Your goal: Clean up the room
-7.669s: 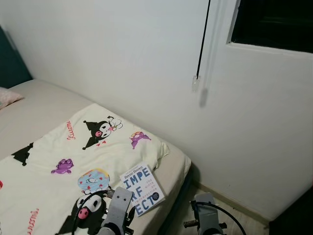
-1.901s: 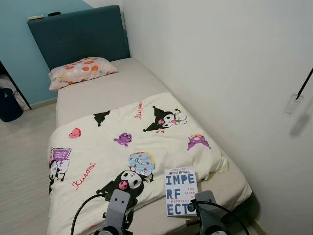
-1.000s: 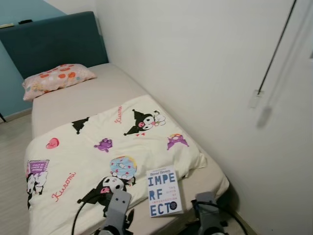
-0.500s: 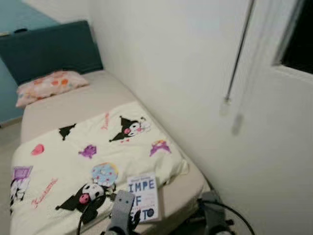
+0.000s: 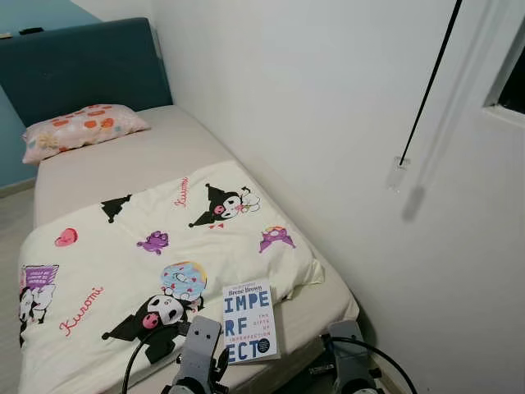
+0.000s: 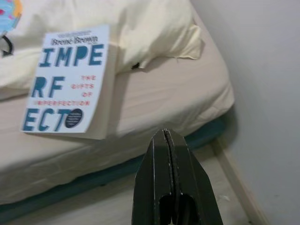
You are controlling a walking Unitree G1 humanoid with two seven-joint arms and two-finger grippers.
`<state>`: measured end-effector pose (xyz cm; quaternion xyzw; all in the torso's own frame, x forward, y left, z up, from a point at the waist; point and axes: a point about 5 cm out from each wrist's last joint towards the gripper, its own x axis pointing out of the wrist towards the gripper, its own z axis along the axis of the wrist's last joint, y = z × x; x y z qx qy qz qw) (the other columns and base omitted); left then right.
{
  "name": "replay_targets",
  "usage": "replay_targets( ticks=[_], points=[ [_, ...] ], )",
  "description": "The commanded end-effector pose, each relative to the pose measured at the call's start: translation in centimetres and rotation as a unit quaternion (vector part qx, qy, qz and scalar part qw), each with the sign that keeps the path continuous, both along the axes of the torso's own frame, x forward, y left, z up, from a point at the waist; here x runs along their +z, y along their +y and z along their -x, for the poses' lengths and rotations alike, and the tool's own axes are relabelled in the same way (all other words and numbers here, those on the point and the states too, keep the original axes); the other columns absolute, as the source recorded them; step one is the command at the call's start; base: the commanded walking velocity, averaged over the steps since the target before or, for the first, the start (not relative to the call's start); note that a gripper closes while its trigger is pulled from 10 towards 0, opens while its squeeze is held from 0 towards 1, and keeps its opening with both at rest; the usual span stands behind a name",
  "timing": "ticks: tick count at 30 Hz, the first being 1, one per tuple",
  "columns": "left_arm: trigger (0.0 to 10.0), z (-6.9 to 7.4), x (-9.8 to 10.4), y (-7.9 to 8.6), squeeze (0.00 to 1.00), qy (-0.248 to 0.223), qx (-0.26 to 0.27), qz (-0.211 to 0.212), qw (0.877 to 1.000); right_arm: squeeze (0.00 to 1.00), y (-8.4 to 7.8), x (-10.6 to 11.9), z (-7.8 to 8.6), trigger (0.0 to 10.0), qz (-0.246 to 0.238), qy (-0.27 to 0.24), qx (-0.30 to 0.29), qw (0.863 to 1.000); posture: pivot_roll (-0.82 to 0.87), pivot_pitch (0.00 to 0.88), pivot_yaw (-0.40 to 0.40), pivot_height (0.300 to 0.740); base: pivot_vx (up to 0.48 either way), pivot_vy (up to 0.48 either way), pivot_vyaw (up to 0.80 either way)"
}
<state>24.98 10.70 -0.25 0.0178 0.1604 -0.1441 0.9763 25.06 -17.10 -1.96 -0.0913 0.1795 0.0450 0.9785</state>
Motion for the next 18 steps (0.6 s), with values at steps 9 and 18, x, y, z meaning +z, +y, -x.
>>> replay_targets(
  ticks=[9,18],
  points=[
    [10.0,0.52,-0.55,0.43,0.0,0.005,0.003,-0.013,1.0,0.0,0.51,-0.22,0.28,10.0,0.003,0.002,0.014,1.0,-0.07,0.109,0.054,0.74,0.0,0.0,0.8],
    [10.0,0.44,-0.43,0.38,0.0,-0.002,0.006,-0.017,1.0,0.0,0.71,-0.11,0.28,10.0,-0.005,-0.004,0.016,1.0,-0.07,0.103,0.056,0.74,0.0,0.0,0.8]
  ],
)
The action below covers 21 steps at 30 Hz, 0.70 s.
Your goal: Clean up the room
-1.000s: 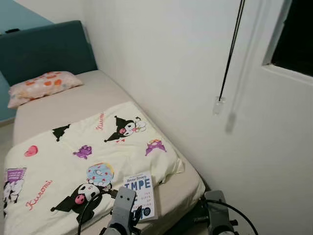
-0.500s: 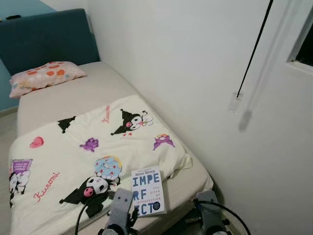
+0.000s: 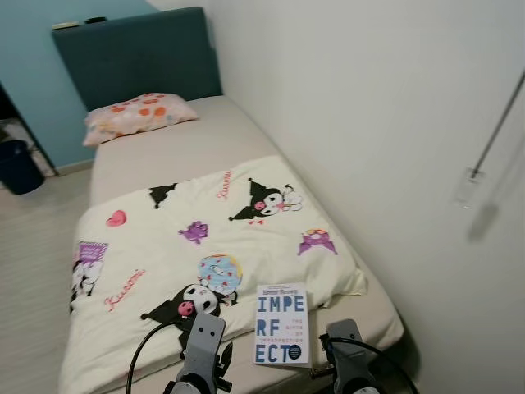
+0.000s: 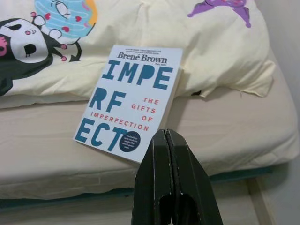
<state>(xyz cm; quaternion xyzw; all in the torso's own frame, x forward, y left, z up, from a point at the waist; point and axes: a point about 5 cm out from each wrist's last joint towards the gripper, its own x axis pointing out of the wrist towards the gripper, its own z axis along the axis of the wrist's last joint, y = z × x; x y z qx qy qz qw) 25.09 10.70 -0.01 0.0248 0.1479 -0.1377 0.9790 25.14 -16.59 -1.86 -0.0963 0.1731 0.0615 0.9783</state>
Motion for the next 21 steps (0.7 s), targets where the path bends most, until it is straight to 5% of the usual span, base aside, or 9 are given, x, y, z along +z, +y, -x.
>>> replay_targets(
  ticks=[1,10,21],
  points=[
    [10.0,0.53,-0.62,0.39,0.0,0.011,0.001,-0.011,1.0,0.0,0.27,-0.16,0.33,10.0,-0.008,-0.002,-0.002,1.0,-0.07,0.102,0.058,0.74,0.0,0.0,0.8],
    [10.0,0.44,-0.47,0.45,0.0,0.004,-0.002,-0.017,1.0,0.0,0.42,-0.02,0.28,10.0,-0.014,-0.009,-0.003,1.0,-0.07,0.107,0.062,0.74,0.0,0.0,0.8],
    [10.0,0.44,-0.36,0.18,0.0,-0.001,-0.01,-0.02,1.0,0.0,0.34,0.02,0.29,10.0,-0.014,-0.011,-0.003,1.0,-0.08,0.111,0.06,0.74,0.0,-0.429,0.8]
  ],
)
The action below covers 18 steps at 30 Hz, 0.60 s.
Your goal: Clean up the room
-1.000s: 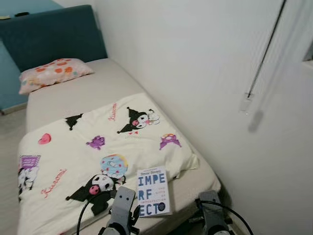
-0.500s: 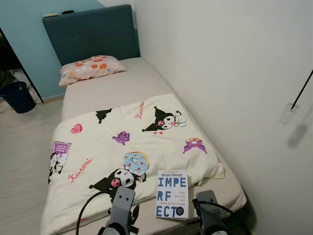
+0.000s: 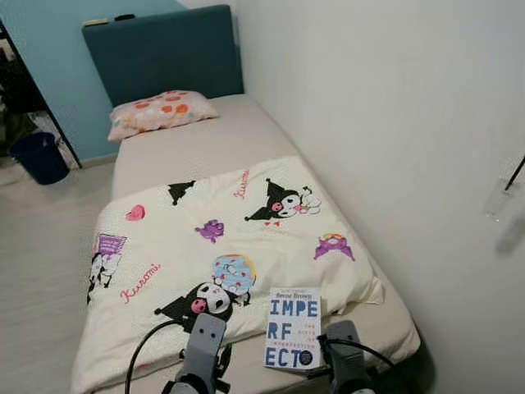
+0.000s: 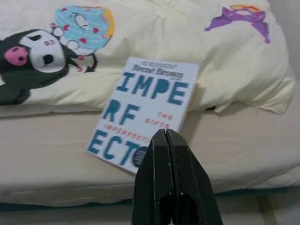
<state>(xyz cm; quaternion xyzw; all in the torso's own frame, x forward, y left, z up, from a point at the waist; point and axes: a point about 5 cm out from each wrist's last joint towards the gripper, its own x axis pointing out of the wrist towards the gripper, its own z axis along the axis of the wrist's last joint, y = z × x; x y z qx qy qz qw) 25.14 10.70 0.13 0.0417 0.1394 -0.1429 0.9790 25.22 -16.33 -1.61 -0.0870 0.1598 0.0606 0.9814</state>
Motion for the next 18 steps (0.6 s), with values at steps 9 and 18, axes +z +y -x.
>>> replay_targets(
  ticks=[9,18],
  points=[
    [10.0,0.58,-0.65,0.26,0.0,0.017,0.011,0.008,1.0,0.0,-0.14,-0.22,0.4,10.0,-0.006,0.001,-0.005,1.0,-0.08,0.114,0.057,0.74,0.0,-0.16,0.41],
    [10.0,0.6,-0.65,0.32,0.0,0.015,0.013,0.005,1.0,0.0,-0.03,-0.24,0.4,10.0,-0.009,0.002,-0.004,1.0,-0.07,0.115,0.055,0.74,0.0,0.0,0.0]
  ],
)
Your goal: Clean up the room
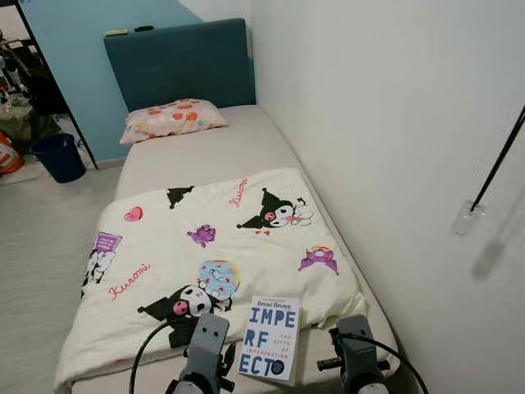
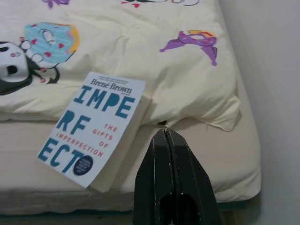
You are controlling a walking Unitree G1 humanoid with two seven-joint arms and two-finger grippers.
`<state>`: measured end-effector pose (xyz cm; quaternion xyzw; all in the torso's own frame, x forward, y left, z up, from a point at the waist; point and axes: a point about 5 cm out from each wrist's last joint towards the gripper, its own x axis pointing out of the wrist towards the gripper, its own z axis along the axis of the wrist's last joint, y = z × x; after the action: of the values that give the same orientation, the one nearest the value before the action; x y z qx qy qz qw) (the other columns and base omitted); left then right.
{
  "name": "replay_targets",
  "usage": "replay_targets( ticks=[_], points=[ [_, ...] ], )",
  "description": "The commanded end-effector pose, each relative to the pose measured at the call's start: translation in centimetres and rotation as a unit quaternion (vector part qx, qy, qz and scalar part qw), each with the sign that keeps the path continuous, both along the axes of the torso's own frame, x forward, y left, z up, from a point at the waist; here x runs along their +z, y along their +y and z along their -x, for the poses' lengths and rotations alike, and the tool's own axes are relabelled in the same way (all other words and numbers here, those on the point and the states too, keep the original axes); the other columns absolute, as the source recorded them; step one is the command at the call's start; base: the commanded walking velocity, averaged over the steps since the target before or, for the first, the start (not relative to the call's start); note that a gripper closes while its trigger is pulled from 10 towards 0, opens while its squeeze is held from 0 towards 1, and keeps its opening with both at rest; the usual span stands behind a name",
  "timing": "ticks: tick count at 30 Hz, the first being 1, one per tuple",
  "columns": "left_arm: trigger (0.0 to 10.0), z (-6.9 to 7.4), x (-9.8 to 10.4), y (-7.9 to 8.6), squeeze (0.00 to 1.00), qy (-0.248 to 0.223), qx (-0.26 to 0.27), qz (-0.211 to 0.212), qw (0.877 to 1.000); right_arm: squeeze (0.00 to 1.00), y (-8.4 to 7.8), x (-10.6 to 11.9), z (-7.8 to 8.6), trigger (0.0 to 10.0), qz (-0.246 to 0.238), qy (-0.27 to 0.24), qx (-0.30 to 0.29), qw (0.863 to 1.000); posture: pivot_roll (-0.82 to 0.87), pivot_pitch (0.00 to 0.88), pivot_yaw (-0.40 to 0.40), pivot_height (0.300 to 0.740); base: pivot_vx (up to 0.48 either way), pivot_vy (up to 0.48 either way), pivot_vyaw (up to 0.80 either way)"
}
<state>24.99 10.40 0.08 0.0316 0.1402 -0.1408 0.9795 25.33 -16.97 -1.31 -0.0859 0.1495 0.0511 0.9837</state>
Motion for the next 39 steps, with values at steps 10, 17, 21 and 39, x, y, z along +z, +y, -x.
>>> replay_targets(
  ticks=[10,17,21,39],
  points=[
    [10.0,0.35,-0.49,0.68,0.0,0.01,0.016,-0.001,1.0,0.0,0.47,-0.49,0.39,10.0,0.003,0.014,0.01,1.0,-0.08,0.118,0.054,0.74,0.0,0.0,0.0],
    [10.0,0.25,-0.37,0.69,0.0,0.005,0.02,-0.002,1.0,0.0,0.47,-0.44,0.34,10.0,0.003,0.012,0.009,1.0,-0.08,0.119,0.056,0.74,0.0,0.0,0.0],
    [10.0,0.19,-0.3,0.72,0.0,0.003,0.023,-0.001,1.0,0.0,0.45,-0.4,0.3,10.0,0.002,0.011,0.007,1.0,-0.08,0.12,0.056,0.74,0.0,0.0,0.0],
    [10.0,-0.25,-0.02,1.13,0.0,-0.001,0.057,0.021,0.998,0.0,0.24,-0.24,0.13,10.0,-0.002,0.009,0.004,1.0,-0.09,0.109,0.05,0.74,0.0,-0.267,0.0]
  ],
)
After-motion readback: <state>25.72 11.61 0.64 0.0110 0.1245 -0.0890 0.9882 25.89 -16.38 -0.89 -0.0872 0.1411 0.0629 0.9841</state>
